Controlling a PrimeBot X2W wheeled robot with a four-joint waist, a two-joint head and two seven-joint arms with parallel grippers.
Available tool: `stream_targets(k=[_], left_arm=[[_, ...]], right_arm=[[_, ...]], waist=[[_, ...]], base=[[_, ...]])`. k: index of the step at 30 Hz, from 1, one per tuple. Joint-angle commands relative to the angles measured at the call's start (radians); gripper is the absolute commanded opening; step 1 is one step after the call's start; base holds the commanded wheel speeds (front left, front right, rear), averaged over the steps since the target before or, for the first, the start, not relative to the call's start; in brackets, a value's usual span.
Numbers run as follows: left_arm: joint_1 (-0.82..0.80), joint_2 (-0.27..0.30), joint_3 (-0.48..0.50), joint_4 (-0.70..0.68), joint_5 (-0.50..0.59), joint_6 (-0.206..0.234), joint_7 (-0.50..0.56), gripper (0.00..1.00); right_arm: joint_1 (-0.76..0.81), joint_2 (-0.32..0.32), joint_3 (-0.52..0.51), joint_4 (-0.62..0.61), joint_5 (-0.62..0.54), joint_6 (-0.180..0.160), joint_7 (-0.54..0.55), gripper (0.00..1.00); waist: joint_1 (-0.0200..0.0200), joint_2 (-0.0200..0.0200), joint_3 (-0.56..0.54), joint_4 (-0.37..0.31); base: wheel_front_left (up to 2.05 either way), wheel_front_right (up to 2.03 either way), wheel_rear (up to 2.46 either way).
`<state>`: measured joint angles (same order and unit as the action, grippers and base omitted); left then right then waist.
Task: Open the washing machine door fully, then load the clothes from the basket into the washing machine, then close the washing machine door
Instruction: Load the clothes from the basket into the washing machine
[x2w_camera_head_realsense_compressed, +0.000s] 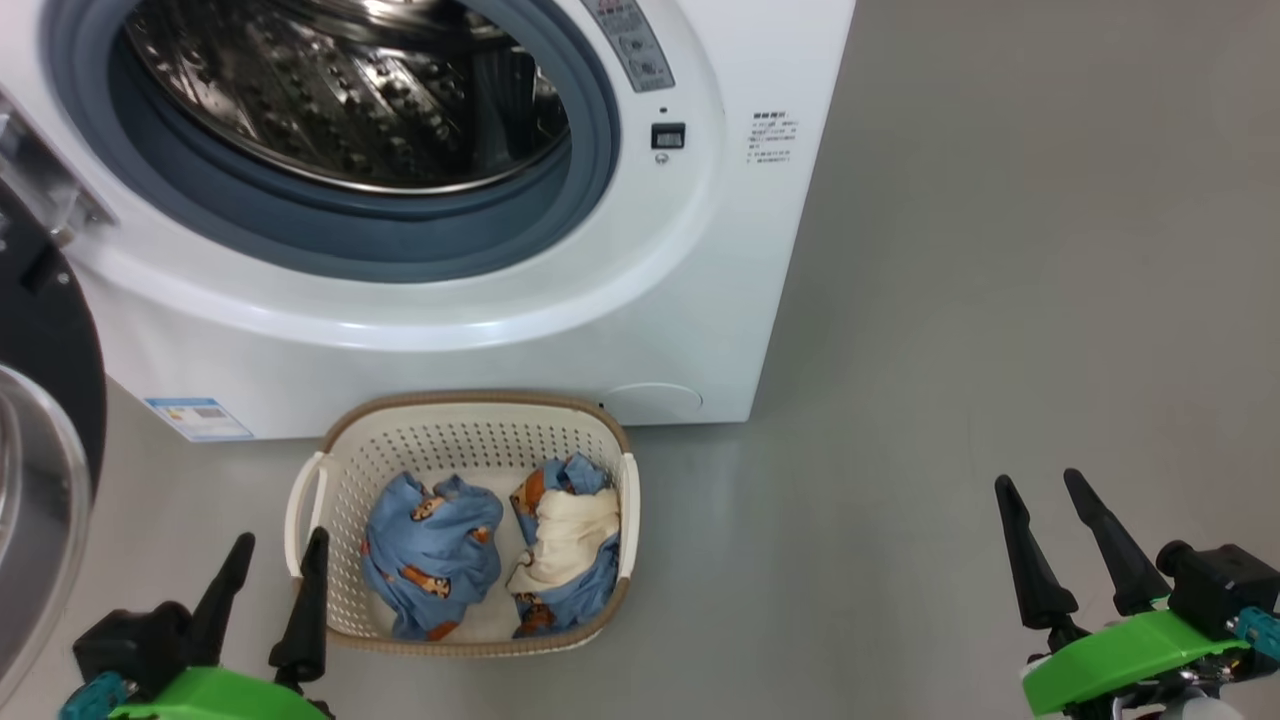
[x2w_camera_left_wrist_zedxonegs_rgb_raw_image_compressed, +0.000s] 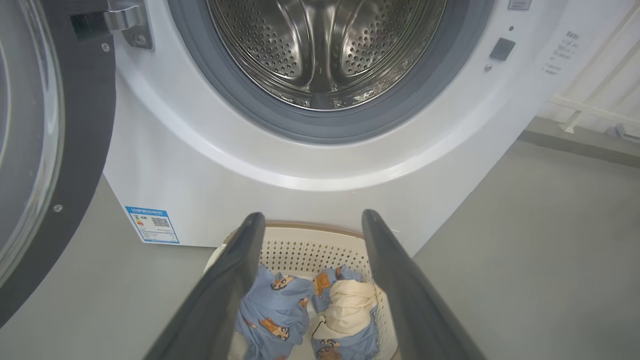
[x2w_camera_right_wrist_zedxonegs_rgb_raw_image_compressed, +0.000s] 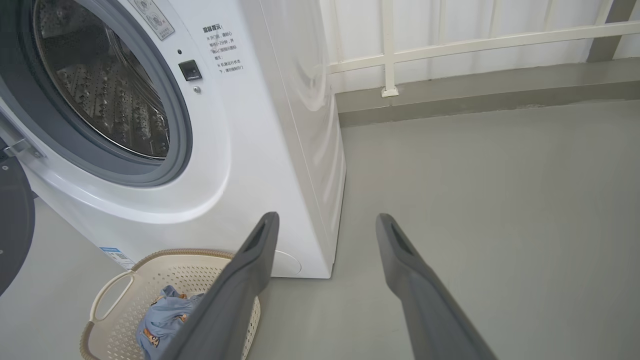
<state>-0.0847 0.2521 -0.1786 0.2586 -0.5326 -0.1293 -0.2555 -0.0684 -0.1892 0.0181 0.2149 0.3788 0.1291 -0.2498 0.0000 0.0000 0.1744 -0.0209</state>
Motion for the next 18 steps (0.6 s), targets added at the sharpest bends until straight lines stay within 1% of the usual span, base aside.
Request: stream_targets(k=[1,7,14,15,18], left_arm=[[-0.054,0.030,0.021,0.003,-0.013,-0.001,-0.006,1.00],[-0.125,0.054,-0.045,0.081,-0.035,-0.001,-0.006,1.00],[-0.248,0.098,-0.123,0.187,-0.082,-0.001,-0.006,1.00],[-0.248,0.098,-0.123,0.187,-0.082,-0.001,-0.006,1.00],[-0.308,0.117,-0.153,0.238,-0.107,-0.001,-0.006,1.00]], right_arm=[[-0.032,-0.004,0.024,-0.031,-0.012,0.002,-0.012,1.00],[-0.067,0.012,0.021,-0.046,-0.024,0.002,-0.012,1.00],[-0.123,0.035,0.013,-0.068,-0.040,0.002,-0.012,1.00],[-0.123,0.035,0.013,-0.068,-0.040,0.002,-0.012,1.00],[-0.151,0.048,0.016,-0.077,-0.048,0.002,-0.012,1.00]], waist=[[0.0000,0.0000,0.033,-0.009],[0.0000,0.0000,0.114,-0.029],[0.0000,0.0000,0.238,-0.056],[0.0000,0.0000,0.238,-0.056],[0.0000,0.0000,0.291,-0.069]], base=[[0.00,0.00,0.00],[0.00,0.00,0.00],[0.00,0.00,0.00],[0.00,0.00,0.00],[0.00,0.00,0.00]])
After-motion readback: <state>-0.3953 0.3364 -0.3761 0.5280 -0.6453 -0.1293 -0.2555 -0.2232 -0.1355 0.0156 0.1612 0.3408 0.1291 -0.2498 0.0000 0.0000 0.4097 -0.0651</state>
